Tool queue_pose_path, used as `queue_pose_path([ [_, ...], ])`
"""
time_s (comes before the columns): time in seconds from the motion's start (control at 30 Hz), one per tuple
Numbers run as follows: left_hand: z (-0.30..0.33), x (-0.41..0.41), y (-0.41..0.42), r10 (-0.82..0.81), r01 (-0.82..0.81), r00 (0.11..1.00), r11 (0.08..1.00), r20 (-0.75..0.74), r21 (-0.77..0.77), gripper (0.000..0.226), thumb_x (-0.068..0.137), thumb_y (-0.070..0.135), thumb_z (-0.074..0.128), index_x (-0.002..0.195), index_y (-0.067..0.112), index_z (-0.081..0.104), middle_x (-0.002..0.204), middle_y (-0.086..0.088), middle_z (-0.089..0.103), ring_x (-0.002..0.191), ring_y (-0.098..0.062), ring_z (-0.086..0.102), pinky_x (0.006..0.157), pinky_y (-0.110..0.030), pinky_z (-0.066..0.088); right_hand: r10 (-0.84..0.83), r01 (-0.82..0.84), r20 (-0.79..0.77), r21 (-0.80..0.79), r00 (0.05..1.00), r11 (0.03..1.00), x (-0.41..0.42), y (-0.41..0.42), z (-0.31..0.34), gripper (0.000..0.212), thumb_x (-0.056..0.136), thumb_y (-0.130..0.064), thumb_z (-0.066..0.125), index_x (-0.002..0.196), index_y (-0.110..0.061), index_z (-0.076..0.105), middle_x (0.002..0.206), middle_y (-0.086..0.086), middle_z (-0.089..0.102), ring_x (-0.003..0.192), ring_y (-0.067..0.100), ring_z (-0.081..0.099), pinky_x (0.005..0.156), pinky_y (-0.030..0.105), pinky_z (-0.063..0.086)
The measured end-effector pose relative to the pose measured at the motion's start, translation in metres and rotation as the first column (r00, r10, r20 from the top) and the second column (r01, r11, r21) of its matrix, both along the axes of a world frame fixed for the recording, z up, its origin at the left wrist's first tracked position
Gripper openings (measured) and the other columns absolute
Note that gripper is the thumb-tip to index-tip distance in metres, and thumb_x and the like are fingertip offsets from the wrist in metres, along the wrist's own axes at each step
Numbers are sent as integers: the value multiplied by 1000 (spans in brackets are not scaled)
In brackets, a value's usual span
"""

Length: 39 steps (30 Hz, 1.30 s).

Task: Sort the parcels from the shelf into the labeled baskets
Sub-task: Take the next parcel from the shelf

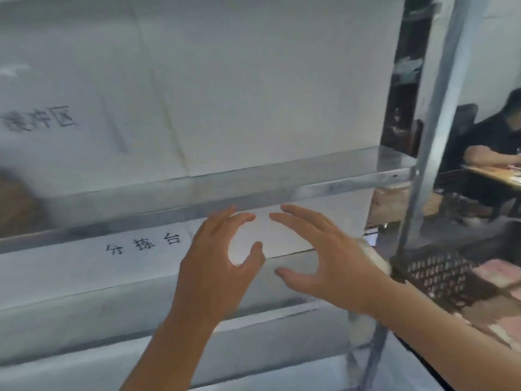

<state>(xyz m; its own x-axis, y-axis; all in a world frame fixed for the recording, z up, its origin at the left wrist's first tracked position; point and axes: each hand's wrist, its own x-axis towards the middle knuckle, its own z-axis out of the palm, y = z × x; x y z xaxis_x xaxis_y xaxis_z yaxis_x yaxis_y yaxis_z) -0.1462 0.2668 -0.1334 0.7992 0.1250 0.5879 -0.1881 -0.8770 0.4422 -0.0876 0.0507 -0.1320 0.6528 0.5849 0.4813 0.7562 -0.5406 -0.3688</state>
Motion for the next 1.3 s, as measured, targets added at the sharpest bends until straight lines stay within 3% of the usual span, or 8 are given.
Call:
queue_pose_path([
  [0.17, 6, -73, 106, 234, -233, 972, 970, 3, -65, 53, 84, 66, 48, 134, 51, 54, 147, 35, 43, 137, 9, 35, 109, -17, 30, 281, -281, 5, 24, 960, 959, -20, 127, 10, 82, 82, -68, 64, 153, -61, 24, 155, -44, 20, 143, -19, 20, 106, 5, 21],
  [0.33, 15, -128, 192, 431, -428, 902, 898, 4, -105, 51, 83, 68, 48, 132, 55, 53, 152, 32, 42, 145, 2, 34, 115, -31, 37, 477, -476, 2, 40, 879, 878, -36, 241, 26, 78, 81, -72, 59, 152, -58, 30, 155, -40, 28, 143, -9, 31, 111, 20, 37],
  [0.5, 30, -150, 268, 560, -558, 829, 827, 9, -71, 51, 84, 68, 45, 131, 52, 53, 140, 35, 46, 136, 4, 41, 109, -29, 41, 594, -589, -17, 105, 804, 801, -38, 337, 37, 77, 84, -66, 65, 153, -52, 36, 157, -36, 30, 144, -12, 28, 105, -3, 22],
  [0.57, 41, -148, 299, 599, -597, 801, 799, 14, -66, 47, 88, 63, 50, 133, 51, 52, 141, 33, 46, 134, 1, 43, 107, -29, 41, 629, -621, -41, 127, 776, 774, -33, 374, 41, 76, 84, -67, 64, 153, -53, 36, 157, -37, 30, 145, -12, 26, 111, 4, 21],
  [0.67, 64, -138, 347, 657, -655, 754, 753, 18, -55, 46, 92, 56, 56, 138, 51, 50, 149, 28, 45, 137, -5, 44, 107, -34, 44, 699, -670, -109, 215, 707, 711, -14, 429, 49, 70, 88, -61, 68, 151, -53, 39, 153, -37, 37, 144, -8, 35, 120, 30, 34],
  [0.87, 118, -103, 434, 742, -741, 669, 670, 53, -31, 49, 91, 57, 56, 138, 47, 48, 148, 16, 45, 131, -19, 50, 105, -44, 47, 756, -640, -314, 404, 575, 654, 26, 531, 82, 57, 92, -52, 71, 141, -65, 43, 148, -34, 43, 141, -6, 41, 119, 44, 41],
  [1.17, 154, -59, 521, 800, -796, 600, 598, -17, 95, 63, 84, 82, 47, 137, 48, 49, 145, 8, 47, 134, -29, 44, 94, -39, 42, 664, -538, -150, 472, 732, 699, 53, 663, 110, 52, 93, -32, 56, 145, -35, 54, 151, -4, 47, 139, 6, 39, 120, 28, 29],
  [1.3, 151, -50, 528, 785, -777, 616, 620, -71, 110, 61, 81, 83, 54, 129, 46, 52, 140, 7, 48, 130, -26, 45, 86, -35, 35, 647, -497, -120, 540, 753, 679, 48, 676, 106, 41, 94, -22, 52, 131, -35, 62, 141, -5, 53, 123, -13, 42, 102, 0, 25],
])
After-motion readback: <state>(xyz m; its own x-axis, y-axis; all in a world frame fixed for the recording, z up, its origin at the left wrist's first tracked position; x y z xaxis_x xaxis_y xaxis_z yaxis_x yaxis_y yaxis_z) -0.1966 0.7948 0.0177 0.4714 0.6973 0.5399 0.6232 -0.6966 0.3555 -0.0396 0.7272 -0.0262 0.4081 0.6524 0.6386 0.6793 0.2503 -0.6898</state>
